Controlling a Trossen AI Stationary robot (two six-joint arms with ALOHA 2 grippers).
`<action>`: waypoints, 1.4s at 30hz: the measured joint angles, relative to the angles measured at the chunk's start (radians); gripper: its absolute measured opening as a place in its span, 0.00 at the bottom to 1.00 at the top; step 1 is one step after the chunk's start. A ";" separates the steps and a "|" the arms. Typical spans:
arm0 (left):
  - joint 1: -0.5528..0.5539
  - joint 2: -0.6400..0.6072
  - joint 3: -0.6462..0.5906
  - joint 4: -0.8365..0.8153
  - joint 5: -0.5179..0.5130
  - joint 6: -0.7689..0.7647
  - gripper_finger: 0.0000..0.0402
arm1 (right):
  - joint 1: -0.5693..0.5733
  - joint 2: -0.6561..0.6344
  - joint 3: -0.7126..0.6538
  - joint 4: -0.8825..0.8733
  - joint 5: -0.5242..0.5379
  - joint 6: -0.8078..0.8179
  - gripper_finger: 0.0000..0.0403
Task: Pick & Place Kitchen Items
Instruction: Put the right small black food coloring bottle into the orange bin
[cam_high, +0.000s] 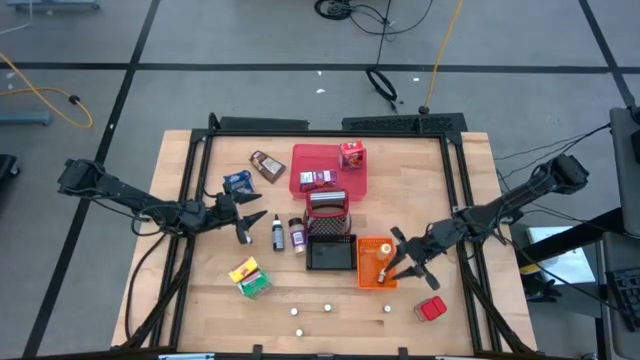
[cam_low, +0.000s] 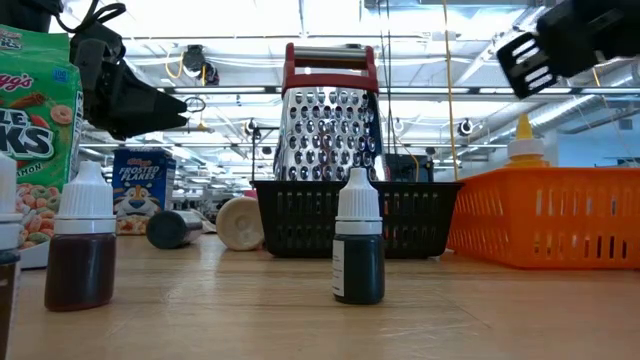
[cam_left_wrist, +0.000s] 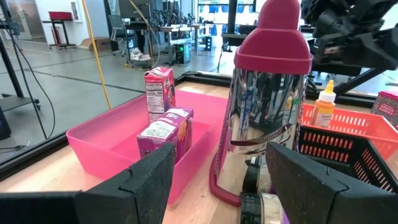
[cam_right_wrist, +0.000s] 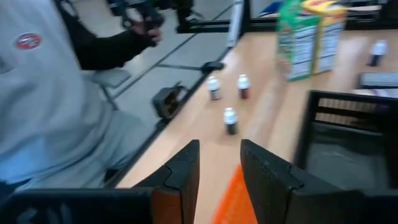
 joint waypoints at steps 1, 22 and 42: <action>0.000 0.000 0.000 0.000 0.000 0.000 0.64 | 0.019 0.000 0.000 0.000 0.000 0.003 0.27; 0.000 0.000 0.000 0.000 0.000 0.000 0.64 | 0.240 0.092 0.000 0.061 0.054 0.034 0.26; 0.000 0.000 0.000 0.000 0.000 -0.001 0.64 | 0.291 0.277 0.000 0.163 0.159 0.124 0.21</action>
